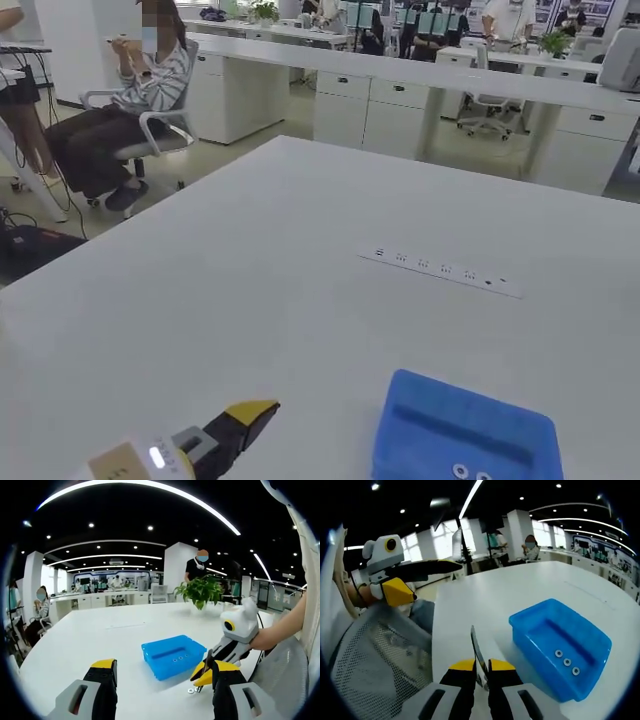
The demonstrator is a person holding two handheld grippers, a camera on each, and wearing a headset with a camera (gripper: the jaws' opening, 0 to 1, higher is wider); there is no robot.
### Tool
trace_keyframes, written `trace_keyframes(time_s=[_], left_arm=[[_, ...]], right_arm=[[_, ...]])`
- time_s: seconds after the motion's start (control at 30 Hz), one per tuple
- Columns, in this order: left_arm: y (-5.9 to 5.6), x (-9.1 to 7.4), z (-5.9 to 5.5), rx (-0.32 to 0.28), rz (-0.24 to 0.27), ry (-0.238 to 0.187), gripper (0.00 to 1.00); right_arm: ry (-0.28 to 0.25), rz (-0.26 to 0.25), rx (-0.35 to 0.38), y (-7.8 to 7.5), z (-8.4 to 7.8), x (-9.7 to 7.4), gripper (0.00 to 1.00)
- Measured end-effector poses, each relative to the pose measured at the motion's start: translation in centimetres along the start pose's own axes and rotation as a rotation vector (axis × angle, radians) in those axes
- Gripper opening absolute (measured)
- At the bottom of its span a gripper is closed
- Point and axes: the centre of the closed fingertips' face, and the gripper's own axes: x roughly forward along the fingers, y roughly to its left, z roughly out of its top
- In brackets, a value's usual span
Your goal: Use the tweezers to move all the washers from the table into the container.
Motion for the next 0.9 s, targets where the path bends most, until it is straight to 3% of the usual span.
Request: trace_keyframes(time_s=[0.3, 0.47, 0.57, 0.7, 0.9], left_arm=[[-0.1, 0.0, -0.1, 0.002, 0.002, 0.003, 0.78], [-0.1, 0.0, 0.0, 0.004, 0.002, 0.000, 0.79], [0.0, 0.0, 0.0, 0.001, 0.004, 0.000, 0.79], [0.0, 0.0, 0.0, 0.002, 0.005, 0.001, 0.79], [0.0, 0.0, 0.0, 0.001, 0.002, -0.001, 0.78]], right_arm=[[0.014, -0.006, -0.129, 0.5, -0.2, 0.2, 0.04], [0.008, -0.039, -0.093, -0.1, 0.0, 0.1, 0.03], [-0.022, -0.051, -0.026, -0.4, 0.3, 0.0, 0.03], [-0.035, -0.060, -0.012, -0.6, 0.8, -0.5, 0.03], [-0.086, -0.071, 0.034, -1.2, 2.4, -1.5, 0.03]])
